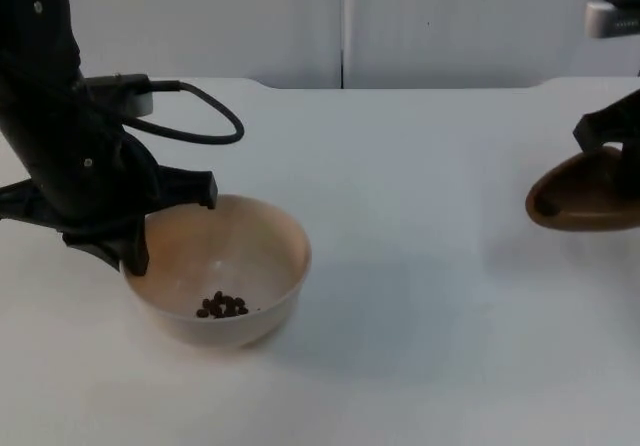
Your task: Pick up the bowl with the left hand and pour the coffee beans from the cup into the bowl with the right hand.
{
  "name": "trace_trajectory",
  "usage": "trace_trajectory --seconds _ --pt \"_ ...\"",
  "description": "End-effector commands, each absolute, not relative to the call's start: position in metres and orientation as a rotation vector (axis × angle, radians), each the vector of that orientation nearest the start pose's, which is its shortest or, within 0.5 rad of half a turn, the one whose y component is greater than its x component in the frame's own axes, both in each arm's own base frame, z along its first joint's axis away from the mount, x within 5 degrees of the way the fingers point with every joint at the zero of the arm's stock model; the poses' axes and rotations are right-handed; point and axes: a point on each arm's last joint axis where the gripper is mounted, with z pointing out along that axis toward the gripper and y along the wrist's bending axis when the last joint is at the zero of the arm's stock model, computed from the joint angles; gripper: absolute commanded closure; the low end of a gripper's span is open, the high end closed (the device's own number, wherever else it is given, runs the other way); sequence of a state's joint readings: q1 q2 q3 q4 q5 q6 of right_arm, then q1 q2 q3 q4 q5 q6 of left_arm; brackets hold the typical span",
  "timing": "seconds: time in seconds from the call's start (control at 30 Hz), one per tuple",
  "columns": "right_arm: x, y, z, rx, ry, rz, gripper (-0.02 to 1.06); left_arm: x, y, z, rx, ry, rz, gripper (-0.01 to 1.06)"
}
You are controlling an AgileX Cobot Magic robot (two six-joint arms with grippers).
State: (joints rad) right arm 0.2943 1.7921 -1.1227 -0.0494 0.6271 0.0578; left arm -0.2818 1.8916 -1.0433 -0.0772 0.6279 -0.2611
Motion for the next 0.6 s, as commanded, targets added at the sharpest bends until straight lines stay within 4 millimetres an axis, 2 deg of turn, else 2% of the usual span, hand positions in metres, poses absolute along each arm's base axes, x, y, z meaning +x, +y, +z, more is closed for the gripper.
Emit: trace_trajectory --seconds 0.0,0.33,0.57 --pt "0.337 0.099 0.185 -0.333 2.708 0.066 1.05 0.325 -0.098 0.134 -0.072 2.96 -0.162 1.05" --pt "0.336 0.098 0.176 -0.317 2.707 0.071 1.05 0.327 -0.098 0.134 -0.07 2.941 -0.166 1.05" --pt "0.341 0.1 0.149 -0.317 2.757 0.062 1.05 0.327 -0.096 0.134 -0.03 2.937 -0.133 1.05"
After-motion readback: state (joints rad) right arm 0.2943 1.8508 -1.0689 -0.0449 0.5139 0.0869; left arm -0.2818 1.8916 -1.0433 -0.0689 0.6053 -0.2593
